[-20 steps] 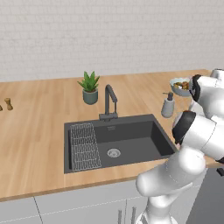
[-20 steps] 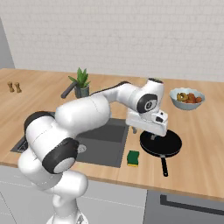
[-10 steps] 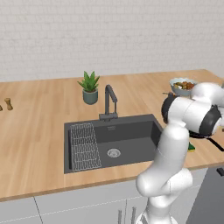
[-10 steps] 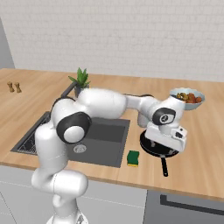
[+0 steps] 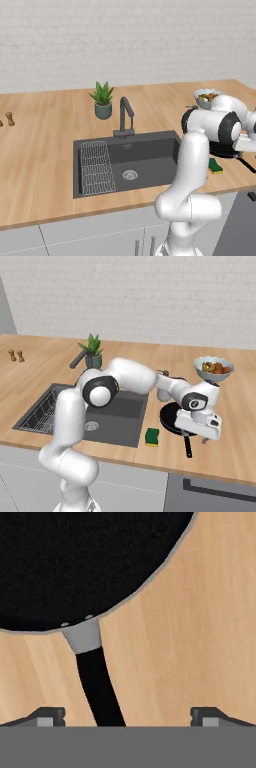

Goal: Pick the pan and sponge and place them into the sink. Then turn on the water.

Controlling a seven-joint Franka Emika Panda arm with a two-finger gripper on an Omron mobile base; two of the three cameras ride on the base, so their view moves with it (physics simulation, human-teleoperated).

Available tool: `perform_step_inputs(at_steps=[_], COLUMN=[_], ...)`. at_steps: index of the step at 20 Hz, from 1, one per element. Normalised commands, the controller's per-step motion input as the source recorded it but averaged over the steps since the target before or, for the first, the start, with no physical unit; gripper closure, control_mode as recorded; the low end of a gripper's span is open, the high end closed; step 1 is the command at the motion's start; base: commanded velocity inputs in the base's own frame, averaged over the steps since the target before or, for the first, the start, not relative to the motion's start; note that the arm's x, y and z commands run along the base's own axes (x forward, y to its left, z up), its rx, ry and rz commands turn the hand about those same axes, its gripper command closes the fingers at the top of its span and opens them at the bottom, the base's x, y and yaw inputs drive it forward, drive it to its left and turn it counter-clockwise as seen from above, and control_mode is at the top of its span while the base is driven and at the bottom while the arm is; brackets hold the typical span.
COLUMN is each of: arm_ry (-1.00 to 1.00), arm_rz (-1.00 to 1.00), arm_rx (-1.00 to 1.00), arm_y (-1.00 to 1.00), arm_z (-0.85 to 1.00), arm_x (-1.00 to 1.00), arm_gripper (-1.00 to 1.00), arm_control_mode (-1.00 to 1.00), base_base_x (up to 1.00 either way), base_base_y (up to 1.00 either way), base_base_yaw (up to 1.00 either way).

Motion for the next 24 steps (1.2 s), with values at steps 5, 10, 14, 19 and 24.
perform_step_inputs(at_steps=[5, 10, 14, 19, 24], arm_ry=[0.02, 0.03, 0.03, 0.00, 0.00], arm_rz=[0.22, 0.20, 0.15, 0.06, 0.03], arm_rx=[0.00, -0.01, 0.00, 0.00, 0.00], arm_y=[0.00, 0.15, 0.16, 0.11, 0.17], arm_z=[-0.44, -0.35, -0.18, 0.00, 0.00], arm_x=[0.00, 0.00, 0.01, 0.00, 0.00], arm_gripper=[-1.00, -1.00, -1.00, -1.00, -1.00], arm_control_mode=[-1.00, -1.00, -1.00, -1.00, -1.00], base_base_x=[0.00, 0.00, 0.00, 0.00, 0.00], base_base_y=[0.00, 0.00, 0.00, 0.00, 0.00], base_base_yaw=[0.00, 0.00, 0.00, 0.00, 0.00])
